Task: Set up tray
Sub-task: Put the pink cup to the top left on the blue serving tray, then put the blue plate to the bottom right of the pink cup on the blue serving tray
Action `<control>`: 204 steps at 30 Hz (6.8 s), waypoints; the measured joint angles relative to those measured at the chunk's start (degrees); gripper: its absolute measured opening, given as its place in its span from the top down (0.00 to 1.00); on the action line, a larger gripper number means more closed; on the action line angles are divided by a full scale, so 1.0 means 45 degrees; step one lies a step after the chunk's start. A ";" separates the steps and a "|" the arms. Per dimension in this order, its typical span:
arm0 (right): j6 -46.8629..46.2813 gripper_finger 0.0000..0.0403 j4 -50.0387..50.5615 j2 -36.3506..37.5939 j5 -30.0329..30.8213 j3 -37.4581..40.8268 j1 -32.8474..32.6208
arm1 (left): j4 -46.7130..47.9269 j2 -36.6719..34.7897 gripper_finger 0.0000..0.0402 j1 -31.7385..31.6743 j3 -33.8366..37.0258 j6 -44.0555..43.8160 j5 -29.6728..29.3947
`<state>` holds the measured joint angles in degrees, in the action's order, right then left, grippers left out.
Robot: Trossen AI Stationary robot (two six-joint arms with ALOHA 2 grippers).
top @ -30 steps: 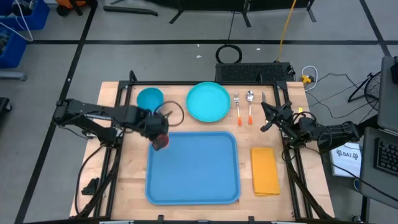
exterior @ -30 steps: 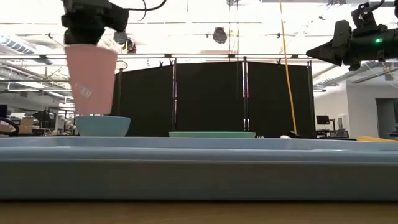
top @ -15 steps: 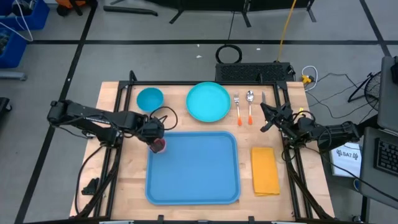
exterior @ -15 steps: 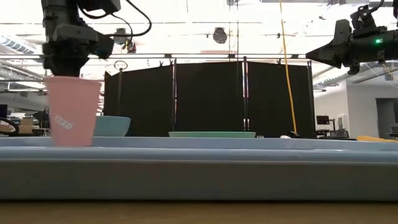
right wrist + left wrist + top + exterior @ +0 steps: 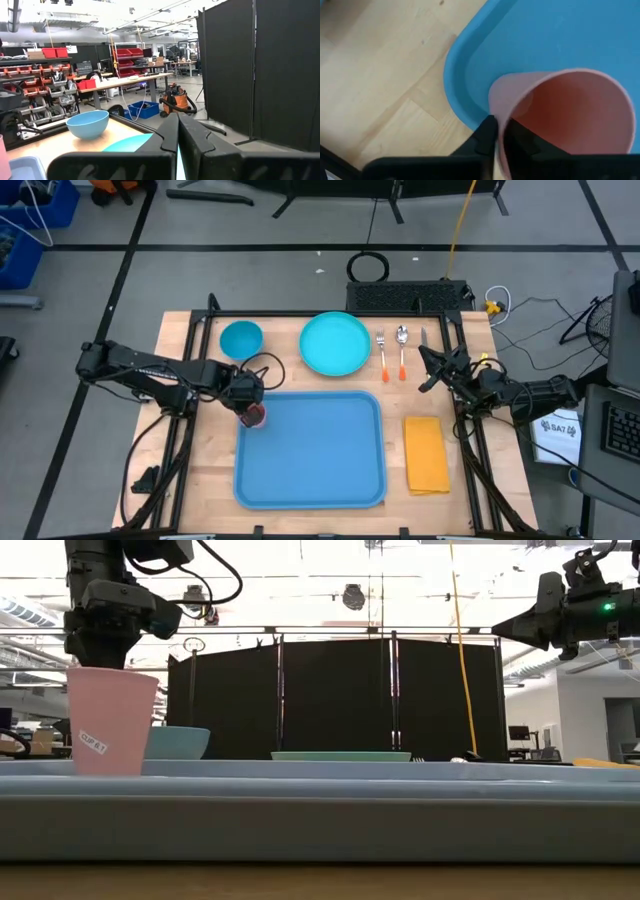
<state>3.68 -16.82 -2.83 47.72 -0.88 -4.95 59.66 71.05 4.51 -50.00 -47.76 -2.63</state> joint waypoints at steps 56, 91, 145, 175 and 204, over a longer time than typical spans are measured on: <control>-0.2004 1.00 0.2130 -0.1716 -0.0386 -0.1486 0.0532 | -1.1982 -0.8529 0.75 -0.3954 0.5738 0.9526 -0.2121; -0.0958 1.00 1.0752 -2.0610 -1.1431 -1.6404 0.9722 | -1.2628 -0.8892 0.75 -0.7664 0.6169 0.9887 0.2539; -0.1042 0.65 1.0005 -2.2547 -1.0684 -1.5827 0.9927 | -1.7683 -0.9417 0.75 -0.9500 1.0428 0.7274 0.4283; -0.1381 0.99 0.5710 -2.2508 -1.1953 -1.3450 0.9877 | -1.7651 -0.9413 0.75 -0.9500 1.0428 0.7337 0.4278; -0.2543 1.00 0.5537 -1.9046 -1.2558 -1.3010 0.3123 | -1.7617 -0.9398 0.75 -0.9498 1.0428 0.7153 0.4283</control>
<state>-7.76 8.10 -88.54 -8.79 -59.42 9.10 -19.62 28.75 -38.23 -3.07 -15.57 16.64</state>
